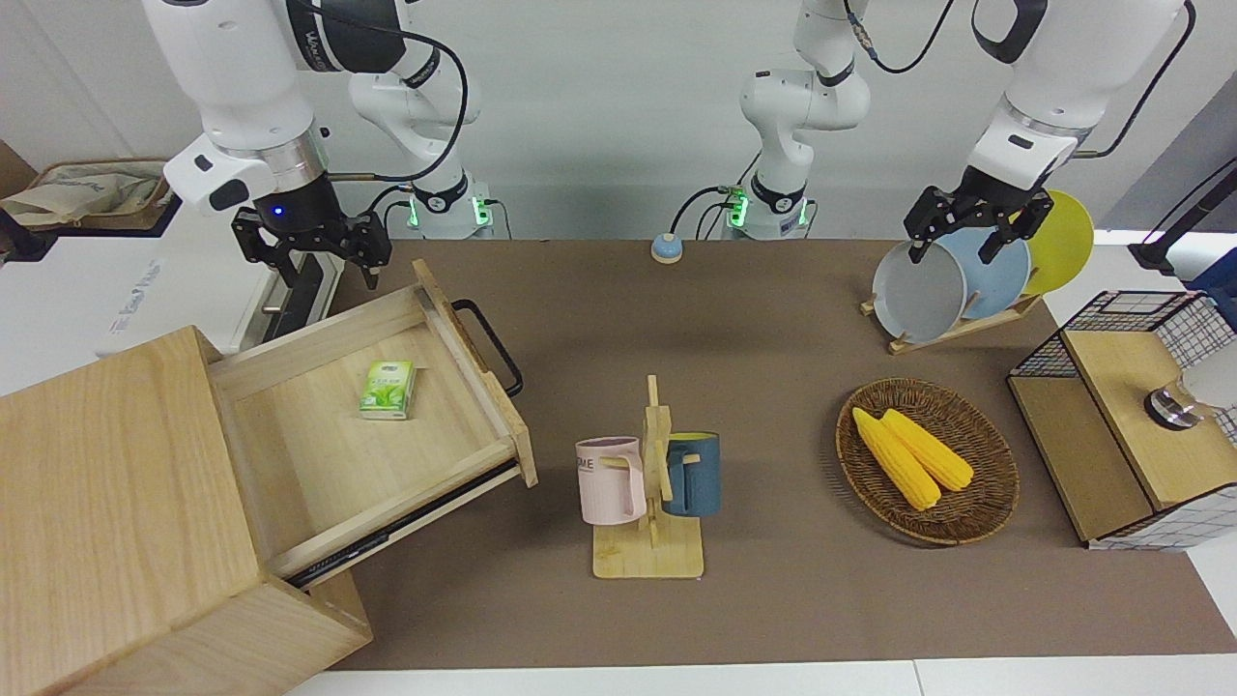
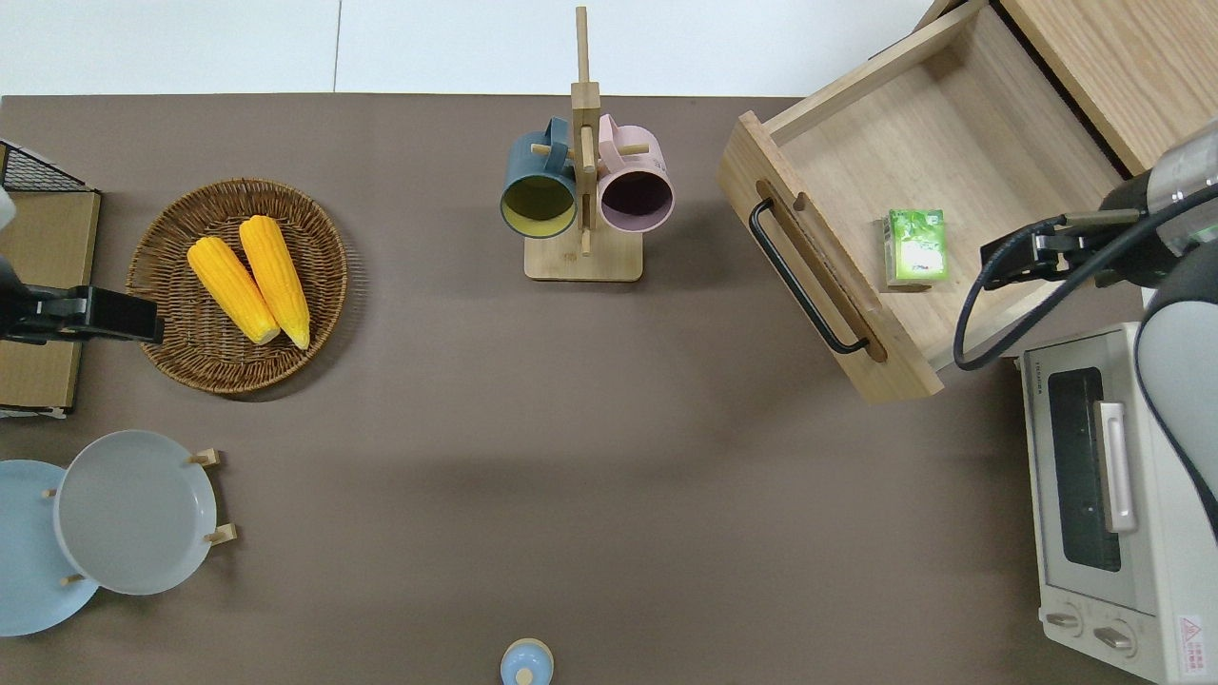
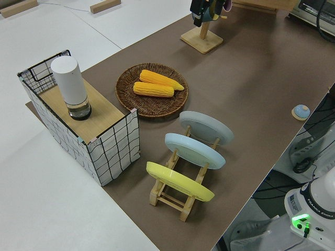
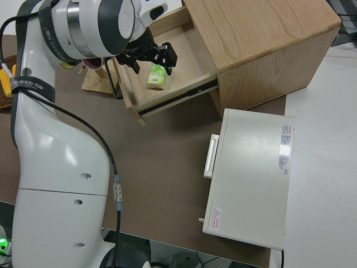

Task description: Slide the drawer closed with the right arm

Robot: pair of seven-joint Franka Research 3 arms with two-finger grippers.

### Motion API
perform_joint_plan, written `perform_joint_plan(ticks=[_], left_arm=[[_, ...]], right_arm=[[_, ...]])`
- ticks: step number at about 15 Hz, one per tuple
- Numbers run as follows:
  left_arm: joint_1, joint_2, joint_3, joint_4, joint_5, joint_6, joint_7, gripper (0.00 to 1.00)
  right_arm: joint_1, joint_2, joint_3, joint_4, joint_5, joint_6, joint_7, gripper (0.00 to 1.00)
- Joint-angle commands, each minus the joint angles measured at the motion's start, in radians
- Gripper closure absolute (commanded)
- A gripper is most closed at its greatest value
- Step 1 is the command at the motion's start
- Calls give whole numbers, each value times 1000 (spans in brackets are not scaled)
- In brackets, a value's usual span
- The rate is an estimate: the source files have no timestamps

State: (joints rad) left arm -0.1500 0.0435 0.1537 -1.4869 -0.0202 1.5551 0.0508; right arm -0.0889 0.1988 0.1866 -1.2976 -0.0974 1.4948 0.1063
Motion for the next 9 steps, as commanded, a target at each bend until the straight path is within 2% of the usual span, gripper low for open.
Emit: perform_joint_plan(ticks=[1, 7, 9], left_arm=[[-17, 13, 17, 20, 12, 0, 7, 5], [-17, 13, 17, 20, 12, 0, 7, 2], [-17, 13, 17, 20, 12, 0, 7, 5]], right_arm=[[-14, -18, 11, -11, 8, 5, -22, 17], [-6, -22, 11, -11, 13, 4, -20, 17], [-3, -51, 10, -34, 12, 5, -20, 17]])
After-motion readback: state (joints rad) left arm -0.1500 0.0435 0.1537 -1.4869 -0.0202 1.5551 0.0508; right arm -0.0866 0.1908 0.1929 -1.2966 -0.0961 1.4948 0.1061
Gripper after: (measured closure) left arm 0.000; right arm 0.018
